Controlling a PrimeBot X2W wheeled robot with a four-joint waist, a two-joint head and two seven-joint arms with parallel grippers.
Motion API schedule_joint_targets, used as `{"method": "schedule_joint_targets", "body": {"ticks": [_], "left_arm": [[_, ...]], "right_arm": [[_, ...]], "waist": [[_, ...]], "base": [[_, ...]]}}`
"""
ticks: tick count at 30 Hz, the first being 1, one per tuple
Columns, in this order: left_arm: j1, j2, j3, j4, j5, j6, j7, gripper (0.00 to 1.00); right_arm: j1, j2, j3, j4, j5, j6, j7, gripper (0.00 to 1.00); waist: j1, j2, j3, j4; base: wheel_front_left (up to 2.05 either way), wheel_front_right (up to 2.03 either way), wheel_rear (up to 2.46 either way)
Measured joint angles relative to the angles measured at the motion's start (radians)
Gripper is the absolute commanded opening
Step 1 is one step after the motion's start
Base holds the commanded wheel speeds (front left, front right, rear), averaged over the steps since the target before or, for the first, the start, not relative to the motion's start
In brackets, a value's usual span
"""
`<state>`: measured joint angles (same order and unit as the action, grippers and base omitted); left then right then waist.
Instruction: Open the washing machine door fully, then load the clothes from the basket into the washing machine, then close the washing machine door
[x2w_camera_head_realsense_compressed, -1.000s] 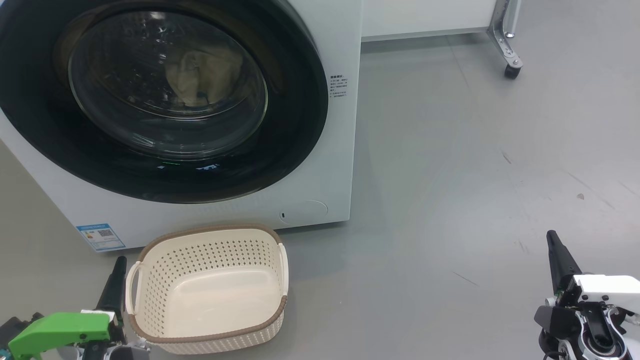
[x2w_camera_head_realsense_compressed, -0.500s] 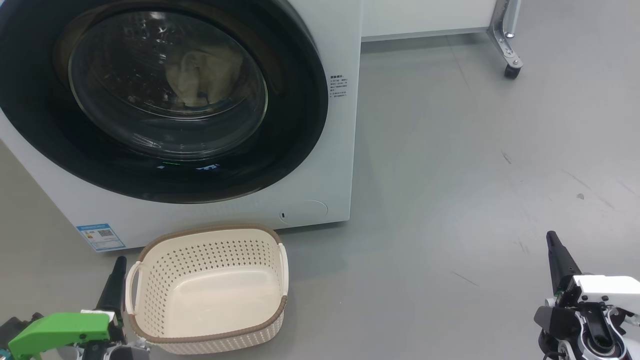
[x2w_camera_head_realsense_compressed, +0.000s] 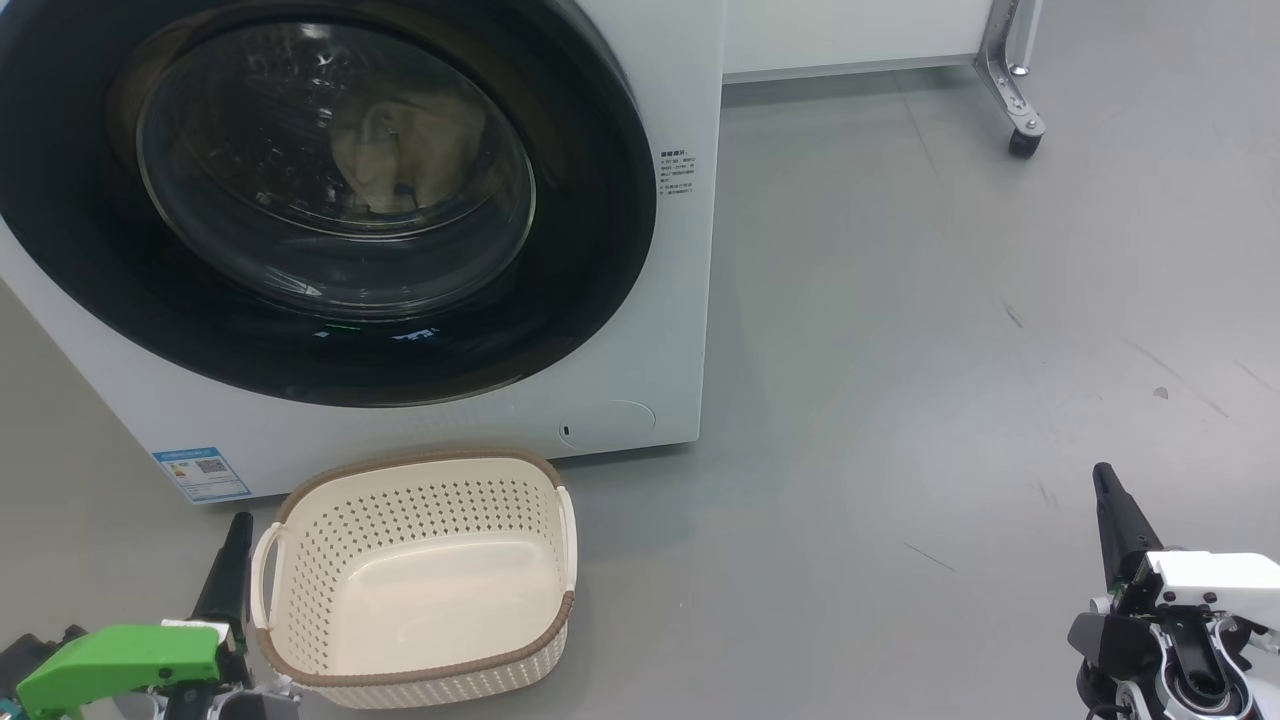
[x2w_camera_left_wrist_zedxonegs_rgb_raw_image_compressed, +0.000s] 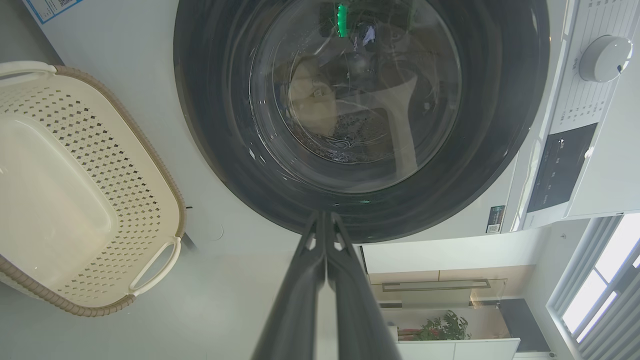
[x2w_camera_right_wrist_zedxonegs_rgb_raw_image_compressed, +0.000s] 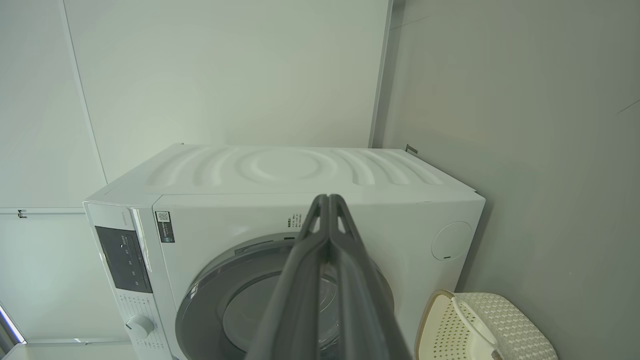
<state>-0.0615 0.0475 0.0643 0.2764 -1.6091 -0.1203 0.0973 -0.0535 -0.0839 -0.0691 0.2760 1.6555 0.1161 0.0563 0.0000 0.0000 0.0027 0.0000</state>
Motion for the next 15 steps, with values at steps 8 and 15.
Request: {"method": "schedule_joint_targets", "body": {"ticks": [8,15], "left_arm": [[0.000,0.000,0.000,0.000,0.000,0.000,0.000,0.00],[0.000,0.000,0.000,0.000,0.000,0.000,0.003,0.00]], "right_arm": [[0.000,0.000,-0.001,0.001,0.000,0.000,0.000,0.00],[0.000,0.002,-0.002,0.002,0.000,0.000,0.000,0.00]], "waist": [[0.0000,0.0000,0.000,0.000],[0.0000,0.0000,0.000,0.000]], "base": [[0.00,0.00,0.00],[0.00,0.00,0.00]]}}
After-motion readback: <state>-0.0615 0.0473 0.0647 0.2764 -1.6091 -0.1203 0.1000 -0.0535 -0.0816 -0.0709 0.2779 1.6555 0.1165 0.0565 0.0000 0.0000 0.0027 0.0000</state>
